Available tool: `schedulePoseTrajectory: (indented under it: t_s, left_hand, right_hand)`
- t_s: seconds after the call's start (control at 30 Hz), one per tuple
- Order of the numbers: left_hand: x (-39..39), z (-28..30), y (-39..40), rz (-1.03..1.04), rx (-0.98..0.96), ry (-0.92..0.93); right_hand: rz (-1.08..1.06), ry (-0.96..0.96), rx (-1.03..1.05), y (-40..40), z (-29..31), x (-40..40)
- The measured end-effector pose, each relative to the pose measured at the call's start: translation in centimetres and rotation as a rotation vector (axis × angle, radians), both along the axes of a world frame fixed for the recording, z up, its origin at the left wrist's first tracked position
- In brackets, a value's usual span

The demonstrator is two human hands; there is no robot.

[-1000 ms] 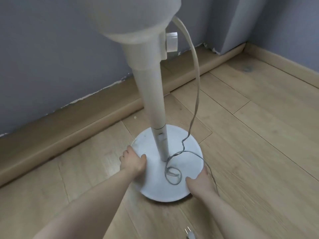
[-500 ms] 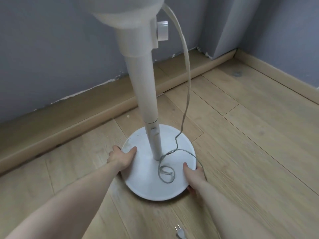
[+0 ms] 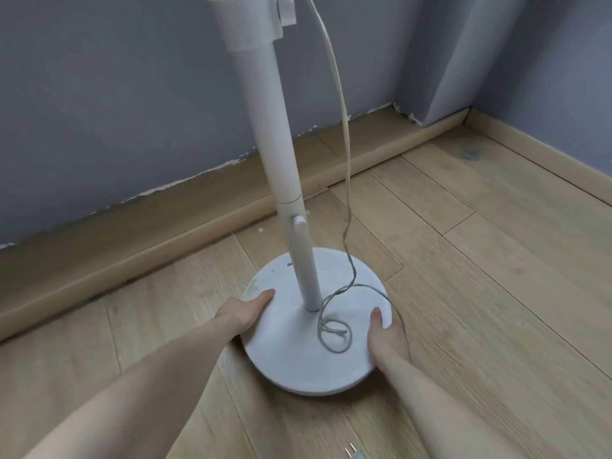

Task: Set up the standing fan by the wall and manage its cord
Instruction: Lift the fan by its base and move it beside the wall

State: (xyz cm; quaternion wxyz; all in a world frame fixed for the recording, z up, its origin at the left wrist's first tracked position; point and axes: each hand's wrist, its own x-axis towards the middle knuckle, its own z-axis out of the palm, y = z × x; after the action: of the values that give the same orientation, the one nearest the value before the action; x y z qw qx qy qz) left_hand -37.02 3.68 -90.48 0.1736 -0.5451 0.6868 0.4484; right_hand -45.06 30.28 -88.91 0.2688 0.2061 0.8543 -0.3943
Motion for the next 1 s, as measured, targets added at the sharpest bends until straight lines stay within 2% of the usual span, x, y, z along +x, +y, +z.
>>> schedulePoseTrajectory:
  t_s: [0.2,0.4,0.83,1.0]
  left_hand:
    - [0.7,0.1,1.1,0.174,0.086,0.189]
    - [0.1,1.7,1.7,0.244,0.061,0.209]
    - [-1.6,4.0,3.9,0.189,-0.003,0.259]
    - [-2.5,9.2,5.8,0.163,-0.023,0.255]
  right_hand:
    - [0.0,0.121,-0.013,-0.4,1.8,-0.7]
    - [-0.016,0.073,-0.005,-0.8,3.6,-1.6]
    - [-0.042,0.056,-0.017,2.3,4.4,-2.0]
    - [-0.07,0.079,-0.027,4.9,9.3,-2.4]
